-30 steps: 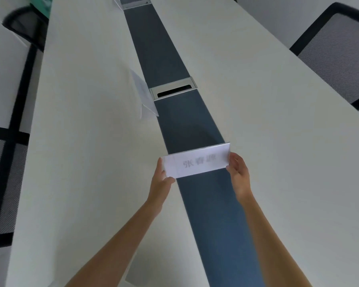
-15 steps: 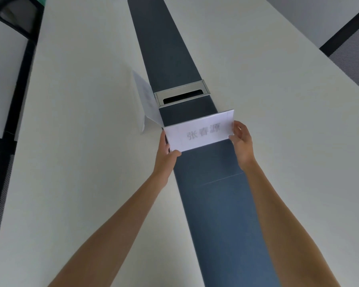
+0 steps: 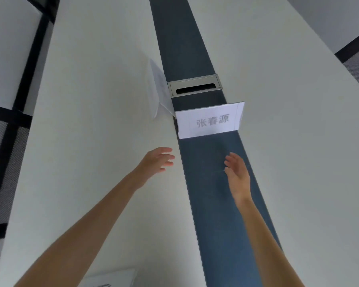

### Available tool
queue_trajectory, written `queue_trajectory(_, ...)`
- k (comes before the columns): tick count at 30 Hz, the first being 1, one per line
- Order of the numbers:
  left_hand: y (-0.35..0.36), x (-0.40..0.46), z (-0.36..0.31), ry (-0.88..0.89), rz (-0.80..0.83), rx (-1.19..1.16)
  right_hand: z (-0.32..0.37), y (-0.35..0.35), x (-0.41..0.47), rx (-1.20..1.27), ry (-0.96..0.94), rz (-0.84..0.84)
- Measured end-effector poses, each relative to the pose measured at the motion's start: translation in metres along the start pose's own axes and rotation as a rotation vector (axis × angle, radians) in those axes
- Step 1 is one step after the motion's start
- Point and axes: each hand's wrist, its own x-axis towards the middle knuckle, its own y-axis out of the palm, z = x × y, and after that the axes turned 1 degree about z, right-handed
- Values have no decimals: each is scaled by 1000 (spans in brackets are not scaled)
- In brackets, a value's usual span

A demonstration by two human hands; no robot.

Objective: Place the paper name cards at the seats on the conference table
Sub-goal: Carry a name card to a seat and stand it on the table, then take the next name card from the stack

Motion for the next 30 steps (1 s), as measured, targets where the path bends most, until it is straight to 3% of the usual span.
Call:
queue_trajectory(3, -41, -53, 26, 51, 8, 130, -21, 10, -70, -130, 45, 230)
queue_trajectory(9, -114, -182, 100, 14, -282, 255, -41, 42, -198, -262, 61, 772)
queue_trajectory(13, -123, -250, 155, -69, -466, 366, -48, 73, -247, -367, -8, 937)
queue_trajectory(16, -121, -285, 193, -140, -516, 314, -53, 90, -272, -408, -108, 895)
queue_trajectory(19, -118, -302, 225, -176, -402, 237, -57, 102, -291, -354, -196, 717)
queue_trajectory(25, -120, -313, 259, -9, -408, 125, -75, 112, -331, -250, -164, 356)
queue_trajectory(30, -130, -312, 273, 222, -186, 227, -103, 128, -411, -113, -112, 46)
